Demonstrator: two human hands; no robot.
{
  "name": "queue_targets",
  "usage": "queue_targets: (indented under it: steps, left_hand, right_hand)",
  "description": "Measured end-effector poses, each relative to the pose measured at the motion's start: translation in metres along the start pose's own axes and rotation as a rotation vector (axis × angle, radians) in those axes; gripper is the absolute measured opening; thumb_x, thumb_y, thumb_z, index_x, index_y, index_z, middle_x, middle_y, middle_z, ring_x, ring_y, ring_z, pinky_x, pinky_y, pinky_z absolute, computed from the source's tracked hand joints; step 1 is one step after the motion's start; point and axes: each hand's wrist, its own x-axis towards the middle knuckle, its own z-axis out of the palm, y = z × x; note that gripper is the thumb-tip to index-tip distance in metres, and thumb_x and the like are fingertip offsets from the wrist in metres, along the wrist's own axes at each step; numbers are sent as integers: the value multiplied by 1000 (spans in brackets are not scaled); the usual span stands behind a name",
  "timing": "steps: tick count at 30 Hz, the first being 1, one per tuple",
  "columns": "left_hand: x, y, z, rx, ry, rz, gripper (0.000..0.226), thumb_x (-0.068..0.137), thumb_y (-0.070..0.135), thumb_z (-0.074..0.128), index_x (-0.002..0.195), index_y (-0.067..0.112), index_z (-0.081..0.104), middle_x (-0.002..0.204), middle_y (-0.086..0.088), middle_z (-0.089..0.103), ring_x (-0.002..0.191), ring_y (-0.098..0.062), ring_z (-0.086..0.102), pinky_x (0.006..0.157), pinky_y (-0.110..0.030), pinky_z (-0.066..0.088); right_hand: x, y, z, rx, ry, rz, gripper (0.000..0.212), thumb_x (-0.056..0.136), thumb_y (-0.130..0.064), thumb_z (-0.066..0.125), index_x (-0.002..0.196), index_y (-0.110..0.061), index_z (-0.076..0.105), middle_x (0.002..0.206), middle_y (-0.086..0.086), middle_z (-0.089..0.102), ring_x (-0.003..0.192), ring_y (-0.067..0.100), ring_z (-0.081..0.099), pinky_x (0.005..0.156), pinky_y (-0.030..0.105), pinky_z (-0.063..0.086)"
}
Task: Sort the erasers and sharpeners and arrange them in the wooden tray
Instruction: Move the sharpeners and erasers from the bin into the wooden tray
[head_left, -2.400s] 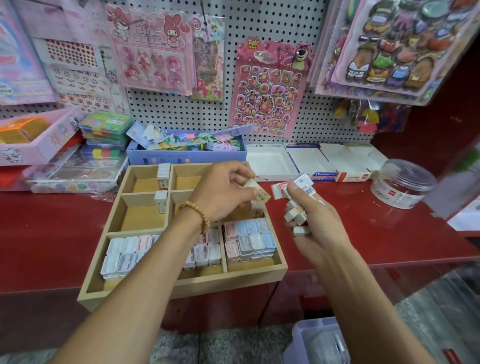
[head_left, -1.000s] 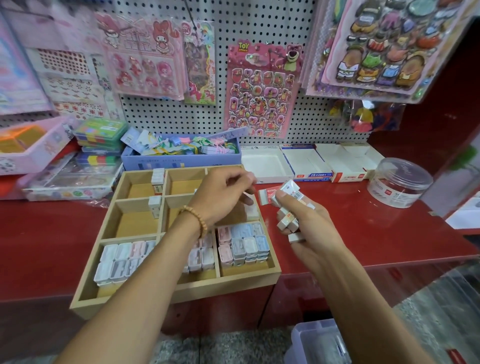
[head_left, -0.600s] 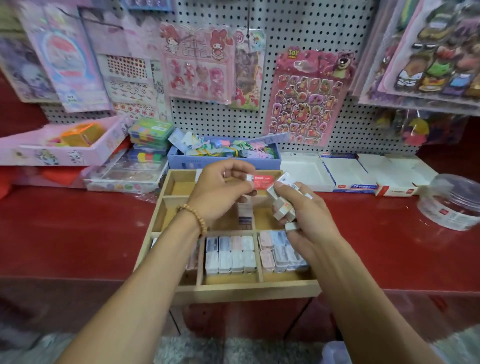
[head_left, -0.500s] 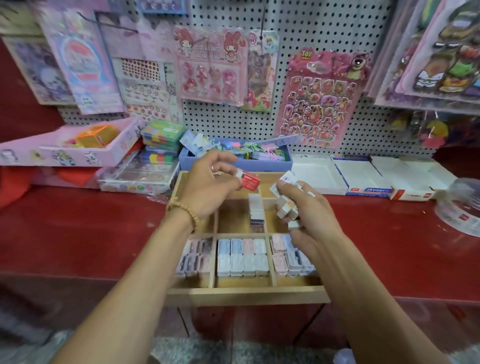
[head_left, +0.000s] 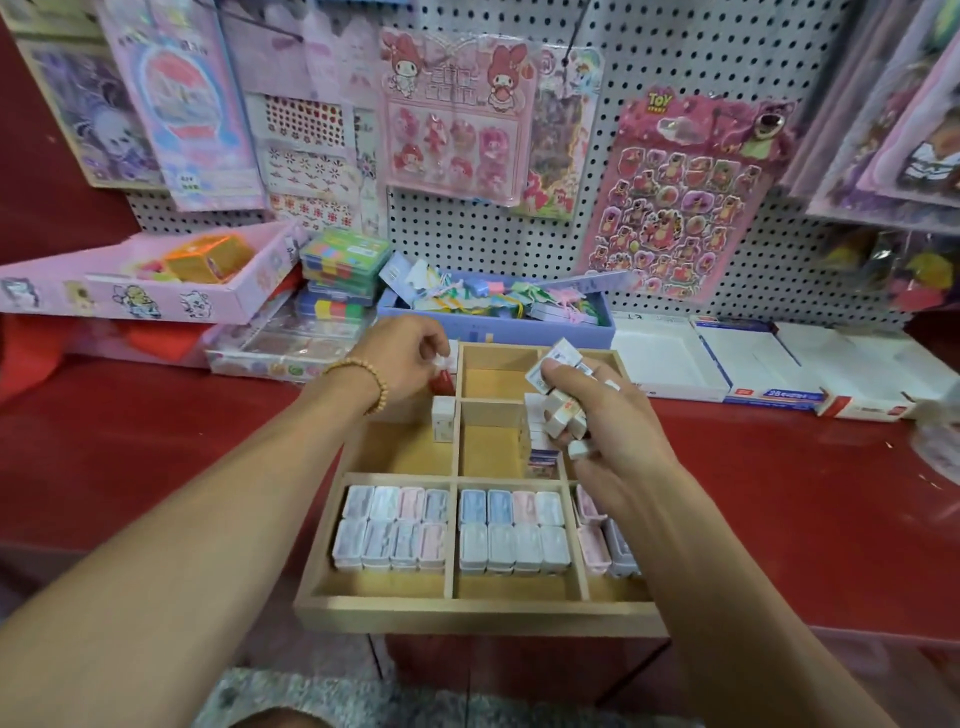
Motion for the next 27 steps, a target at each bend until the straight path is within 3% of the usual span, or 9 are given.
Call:
queue_targets:
  steps: [4, 7, 11, 13, 15, 17, 20, 24, 27]
  left_hand:
    - [5, 0, 14, -31, 7, -57, 19, 78, 4, 76, 78, 20, 65, 85, 3, 65, 86, -16, 63, 82, -26, 50]
    - [5, -2, 18, -47, 25, -111, 18, 76, 7, 80, 74, 20, 67, 84, 4, 65, 83, -15, 63, 83, -29, 52]
    - [3, -1, 16, -68, 6, -122, 11, 77, 10, 80, 83, 16, 73, 87, 0, 69, 85, -14, 63, 82, -26, 51]
    - [1, 1, 11, -16, -12, -122, 4, 82, 18, 76, 85, 19, 74, 88, 2, 70, 87, -15, 64, 82, -29, 52]
    - [-3, 10, 5, 70, 101, -117, 7, 88, 25, 68, 82, 24, 71, 86, 6, 71, 85, -15, 65, 80, -32, 55]
    - [-14, 28, -3, -125, 191, -90, 14, 92, 26, 61, 81, 23, 69, 82, 7, 70, 80, -16, 67, 75, -31, 55]
    - [-36, 63, -15, -630, -4, -47, 19, 97, 23, 57, 92, 13, 72, 80, -1, 70, 68, -16, 69, 59, -25, 53]
    - [-55, 87, -22, -689, -115, 98, 5, 87, 15, 71, 88, 13, 75, 75, 0, 70, 65, -9, 63, 52, -20, 49]
    - [-59, 89, -20, -713, -123, 40, 7, 86, 4, 70, 89, 8, 75, 73, -5, 69, 58, -5, 60, 53, -16, 50]
  right_hand:
    - [-2, -1, -3, -19, -6, -9, 6, 89, -8, 69, 91, -12, 64, 62, -2, 63, 48, 10, 51, 43, 22, 34]
    - [-4, -1, -6, 7, -19, 0, 9, 89, -7, 70, 97, -10, 66, 68, 1, 66, 52, 11, 55, 45, 22, 37]
    - [-5, 0, -10, 4, -39, 11, 11, 88, -8, 71, 97, -9, 67, 74, 4, 68, 56, 13, 58, 45, 21, 41]
    - [-6, 0, -11, -15, -53, 16, 11, 87, -9, 72, 97, -10, 69, 76, 5, 69, 58, 14, 59, 48, 22, 44]
    - [-9, 1, -12, -31, -75, 13, 9, 87, -9, 72, 96, -10, 70, 79, 8, 70, 65, 18, 61, 58, 28, 46]
    - [-12, 2, -13, -40, -85, 3, 11, 86, -8, 73, 97, -9, 71, 81, 10, 70, 74, 24, 60, 70, 38, 44]
    - [-19, 0, -13, -86, -91, -28, 14, 85, -8, 74, 99, -8, 71, 79, 9, 69, 70, 24, 58, 63, 34, 46]
    - [-29, -4, -12, -139, -139, -76, 7, 85, -6, 74, 90, -9, 71, 76, 12, 68, 66, 25, 56, 55, 29, 43]
    - [-34, -8, -9, -119, -162, -87, 6, 84, -5, 73, 86, -8, 70, 75, 15, 65, 66, 26, 54, 54, 28, 40]
